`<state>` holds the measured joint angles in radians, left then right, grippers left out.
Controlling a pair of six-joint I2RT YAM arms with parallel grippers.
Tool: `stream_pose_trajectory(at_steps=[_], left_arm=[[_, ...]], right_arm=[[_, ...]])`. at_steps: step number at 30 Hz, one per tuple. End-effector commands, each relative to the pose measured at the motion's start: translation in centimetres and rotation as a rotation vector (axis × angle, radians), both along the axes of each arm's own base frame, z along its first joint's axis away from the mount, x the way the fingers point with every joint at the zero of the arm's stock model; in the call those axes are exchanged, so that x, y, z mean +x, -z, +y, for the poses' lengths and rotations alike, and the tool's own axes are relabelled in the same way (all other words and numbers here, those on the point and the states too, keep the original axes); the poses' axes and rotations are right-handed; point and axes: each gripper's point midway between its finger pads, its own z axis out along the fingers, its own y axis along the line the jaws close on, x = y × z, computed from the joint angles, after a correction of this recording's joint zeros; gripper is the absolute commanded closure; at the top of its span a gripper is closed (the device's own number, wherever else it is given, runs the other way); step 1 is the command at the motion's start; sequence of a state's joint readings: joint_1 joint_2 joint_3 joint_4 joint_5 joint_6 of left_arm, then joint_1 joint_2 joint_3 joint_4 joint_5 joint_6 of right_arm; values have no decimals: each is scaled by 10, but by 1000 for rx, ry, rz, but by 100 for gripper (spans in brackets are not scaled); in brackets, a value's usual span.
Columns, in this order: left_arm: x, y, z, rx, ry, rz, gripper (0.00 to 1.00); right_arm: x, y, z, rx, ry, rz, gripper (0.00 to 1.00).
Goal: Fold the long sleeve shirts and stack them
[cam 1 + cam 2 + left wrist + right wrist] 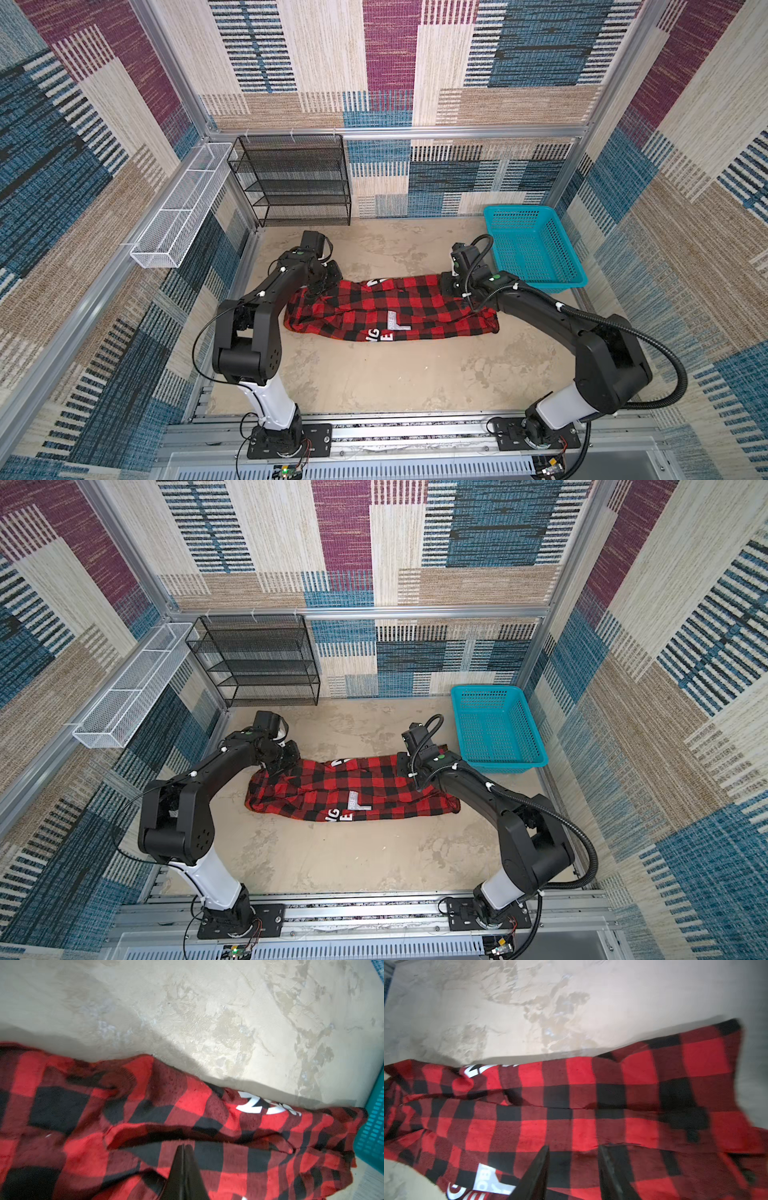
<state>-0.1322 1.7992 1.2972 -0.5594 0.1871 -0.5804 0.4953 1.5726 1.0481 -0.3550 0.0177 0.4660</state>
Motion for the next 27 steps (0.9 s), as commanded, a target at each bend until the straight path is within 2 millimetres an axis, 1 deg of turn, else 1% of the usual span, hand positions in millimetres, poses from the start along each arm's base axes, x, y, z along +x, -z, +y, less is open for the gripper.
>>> stream_pose_trajectory(at_steps=[1,4,8,10,14,17,19,21,24,27], left_arm=[[18,11,5,-3,-58,-28,100],[19,25,23,48,-110,-27,100],[18,39,50,113,-163,-12,100],[16,45,63,150,-185,2,100],[13,59,90,188,-238,37,100],[16,61,103,195,-259,45,100],[19,58,107,188,-264,43,100],[24,48,106,168,-267,26,100],[23,26,98,115,-264,3,100],[12,-2,86,38,-262,-32,100]], right_arm=[[7,9,16,127,36,-9,63],[1,31,12,129,65,15,65],[-8,69,-8,70,122,92,67],[-13,84,-20,57,156,127,67],[-20,100,-36,22,205,167,68],[-23,106,-40,1,214,184,68],[-21,104,-37,6,203,188,68],[-19,95,-29,31,174,176,68],[-16,67,-12,23,121,127,65],[-14,32,3,10,92,77,61]])
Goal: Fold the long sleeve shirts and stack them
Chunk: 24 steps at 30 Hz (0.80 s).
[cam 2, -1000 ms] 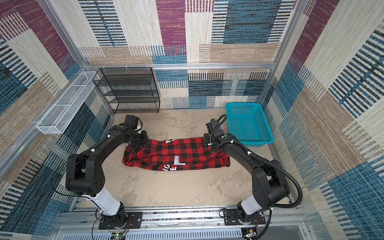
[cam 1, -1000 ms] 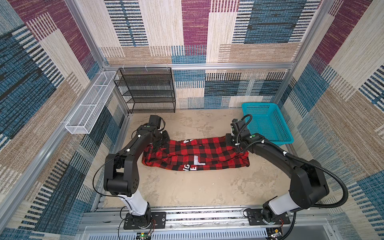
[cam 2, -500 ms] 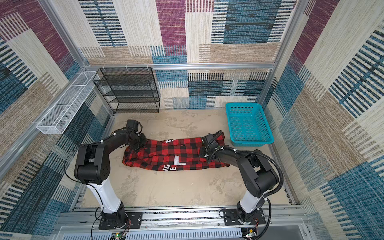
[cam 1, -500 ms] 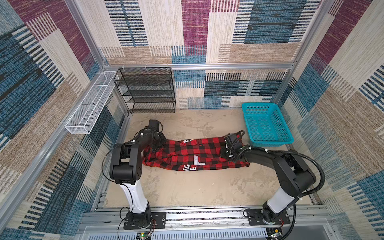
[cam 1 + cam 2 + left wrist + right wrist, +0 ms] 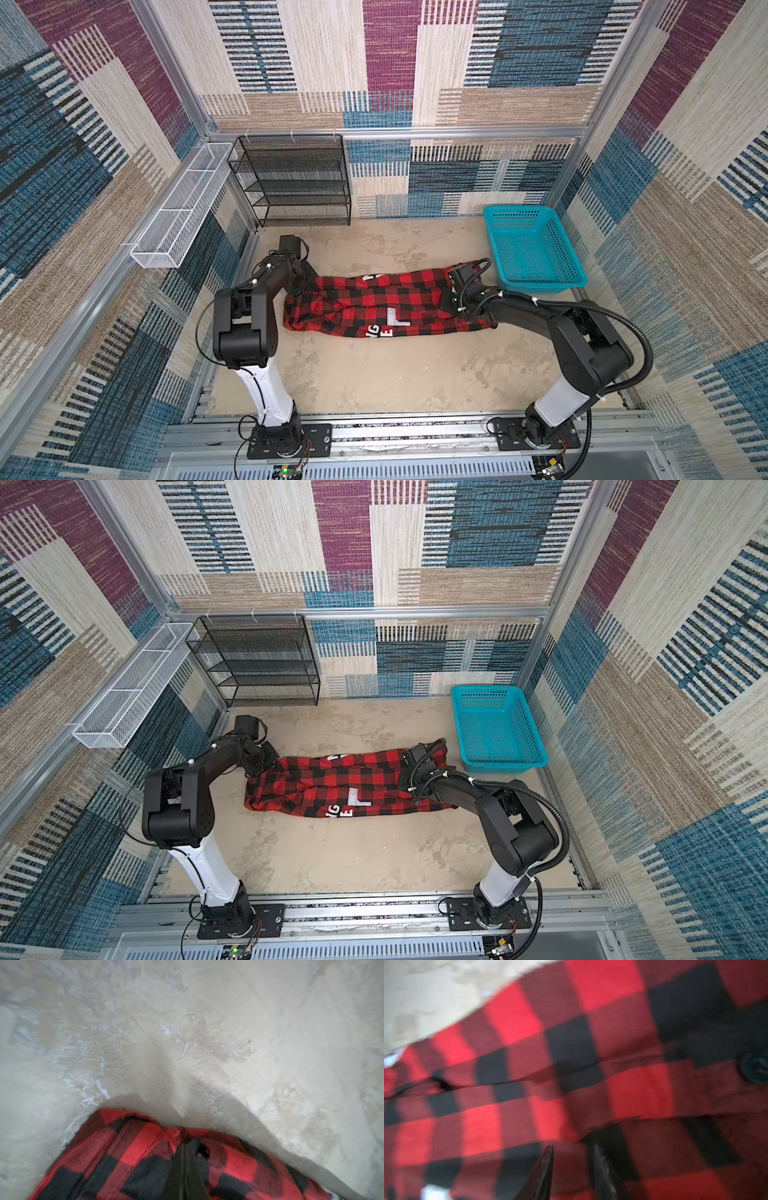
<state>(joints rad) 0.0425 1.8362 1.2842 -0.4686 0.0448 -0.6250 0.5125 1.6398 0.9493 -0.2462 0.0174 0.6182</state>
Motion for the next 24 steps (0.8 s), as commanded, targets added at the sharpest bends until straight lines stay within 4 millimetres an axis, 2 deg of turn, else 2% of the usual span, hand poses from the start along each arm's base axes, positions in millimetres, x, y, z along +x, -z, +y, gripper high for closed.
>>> stream_pose_trajectory(at_steps=[1,4,7,10,13,15,19,24], left_arm=[[-20,-22,-18,-96,21,-8,100],[-46,-34,-38,-176,47,-24,100],[-79,-31,-57,-221,77,-10,100],[-110,-12,-52,-212,33,3,100],[-128,8,-44,-184,-13,26,100],[-134,19,-40,-165,-29,55,100],[-137,40,-25,-98,-69,103,100],[-136,51,-3,-38,-123,142,100]], right_arm=[[-3,-27,8,-37,-25,-31,60],[-5,-54,39,28,-78,-85,56],[-3,-67,76,110,-150,-132,55],[4,-60,106,154,-200,-138,56],[12,-43,125,175,-227,-117,58],[16,-31,129,169,-225,-99,59],[18,1,123,115,-197,-47,60],[13,33,110,44,-168,12,61]])
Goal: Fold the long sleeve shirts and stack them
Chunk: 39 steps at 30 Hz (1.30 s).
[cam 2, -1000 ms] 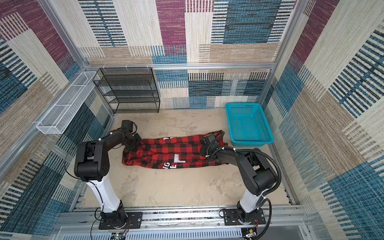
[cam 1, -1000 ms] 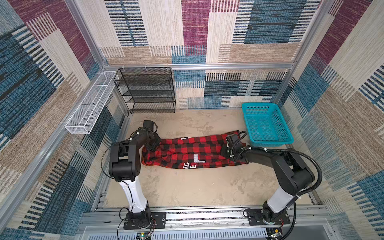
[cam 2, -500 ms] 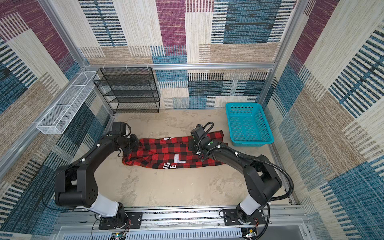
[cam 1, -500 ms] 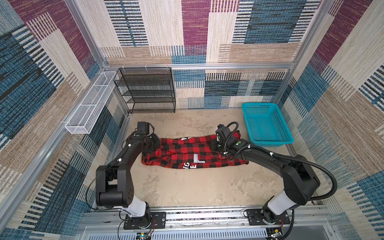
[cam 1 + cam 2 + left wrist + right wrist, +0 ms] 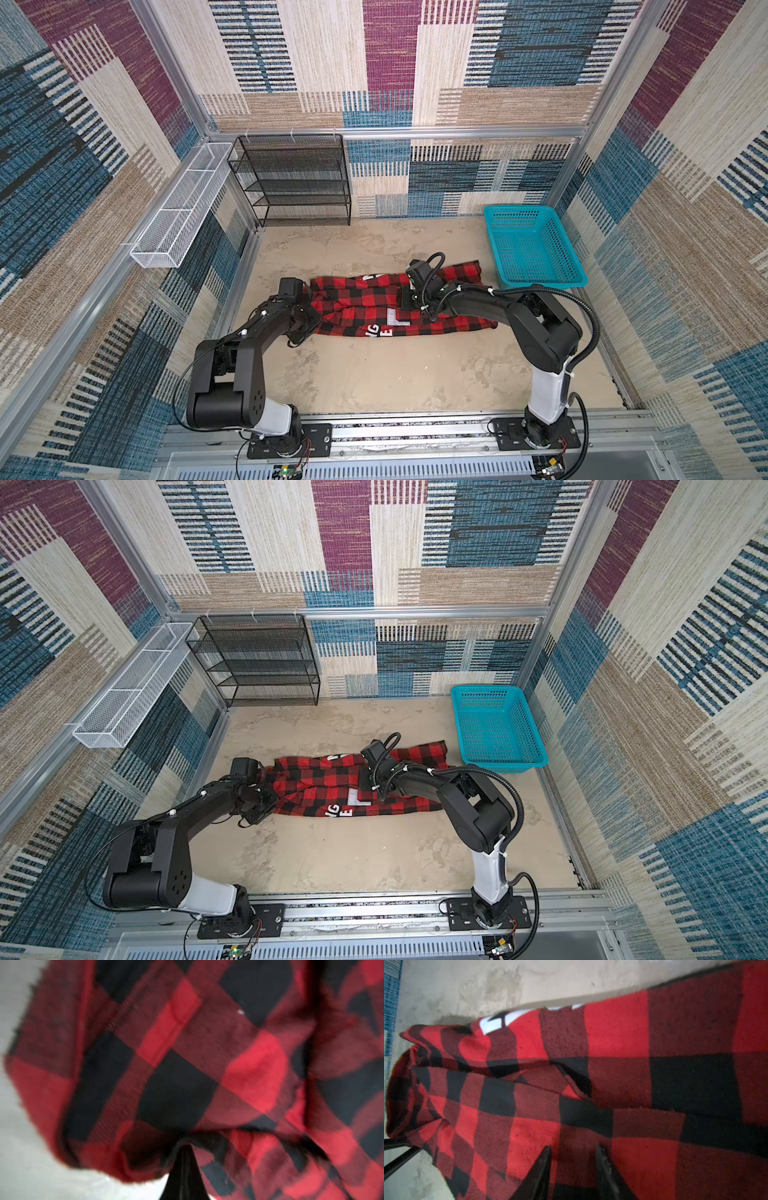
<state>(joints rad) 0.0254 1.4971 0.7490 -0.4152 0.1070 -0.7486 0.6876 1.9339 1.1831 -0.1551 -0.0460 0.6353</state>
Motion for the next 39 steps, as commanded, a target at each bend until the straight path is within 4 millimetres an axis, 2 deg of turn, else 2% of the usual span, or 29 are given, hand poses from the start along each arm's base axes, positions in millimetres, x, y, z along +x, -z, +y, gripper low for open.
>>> stream_pose_trajectory(at_steps=[1,3,6,9,12,15,20,24,27,32,35,39], left_arm=[[5,2,24,85,-59,3,100],[8,-1,34,89,-81,-1,100],[17,-11,47,96,-110,-27,100],[32,-21,52,78,-115,-45,100],[45,-31,41,11,-103,-72,100],[45,-38,18,-38,-81,-88,100],[39,-48,-38,-107,-21,-132,100],[58,-55,-81,-147,46,-177,100],[83,-54,-100,-159,71,-198,100],[127,-44,-117,-161,89,-194,100],[142,-34,-120,-141,101,-173,100],[153,-22,-122,-113,133,-142,100]], right_arm=[[2,11,-10,-42,43,6,62],[3,7,-15,-61,46,-3,62],[4,-21,-16,-56,30,-49,60],[-1,-49,-25,-70,28,-82,55],[-12,-66,-46,-121,57,-99,53],[-22,-70,-78,-172,108,-99,52],[-15,-58,-136,-163,212,-90,58],[-8,-38,-166,-180,246,-62,59],[-10,-18,-173,-207,240,-22,59],[-22,12,-176,-222,243,52,60],[-34,22,-179,-214,258,89,61],[-54,25,-181,-179,278,119,61]])
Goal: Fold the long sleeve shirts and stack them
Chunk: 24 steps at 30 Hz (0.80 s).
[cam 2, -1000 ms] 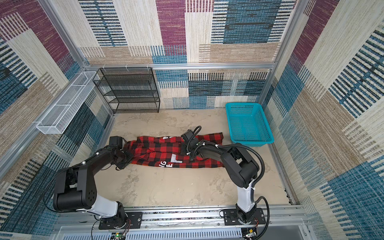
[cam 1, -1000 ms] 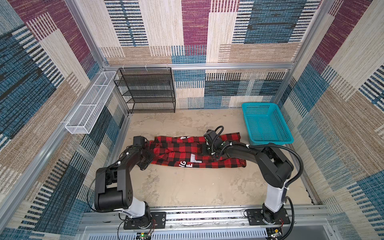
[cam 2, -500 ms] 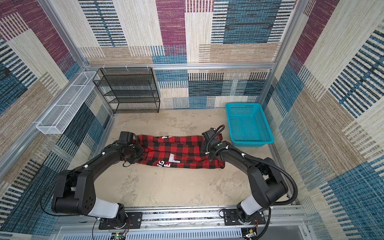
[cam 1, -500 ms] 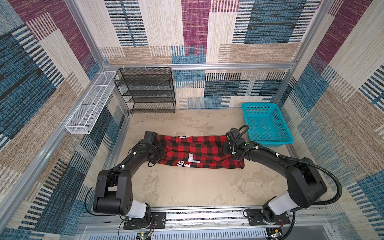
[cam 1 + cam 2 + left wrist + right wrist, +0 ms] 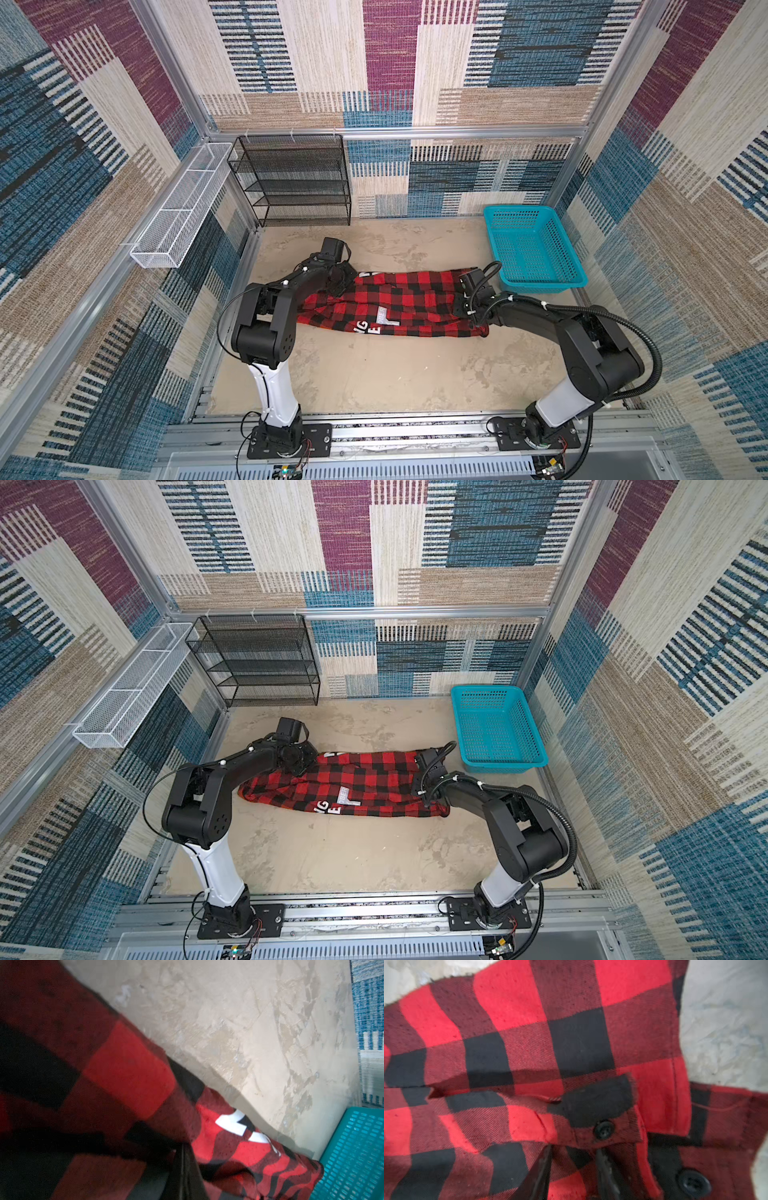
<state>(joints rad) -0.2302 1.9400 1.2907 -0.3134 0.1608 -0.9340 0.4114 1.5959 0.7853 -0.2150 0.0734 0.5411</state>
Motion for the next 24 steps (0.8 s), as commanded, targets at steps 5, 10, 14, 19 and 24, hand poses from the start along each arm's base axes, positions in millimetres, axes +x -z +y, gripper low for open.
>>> stream_pose_trajectory(at_steps=[5,10,14,19,24], left_arm=[[13,16,3,75,39,32,100],[34,23,-1,87,51,15,100],[59,15,-9,83,66,-30,100],[73,-12,-12,80,87,-79,100],[48,-53,-5,96,97,-113,100]], right_arm=[[-52,13,15,88,30,121,61],[-81,12,56,157,-1,160,61],[-105,2,100,220,-79,184,61],[-113,-25,129,214,-186,150,60],[-89,-69,127,164,-239,22,57]])
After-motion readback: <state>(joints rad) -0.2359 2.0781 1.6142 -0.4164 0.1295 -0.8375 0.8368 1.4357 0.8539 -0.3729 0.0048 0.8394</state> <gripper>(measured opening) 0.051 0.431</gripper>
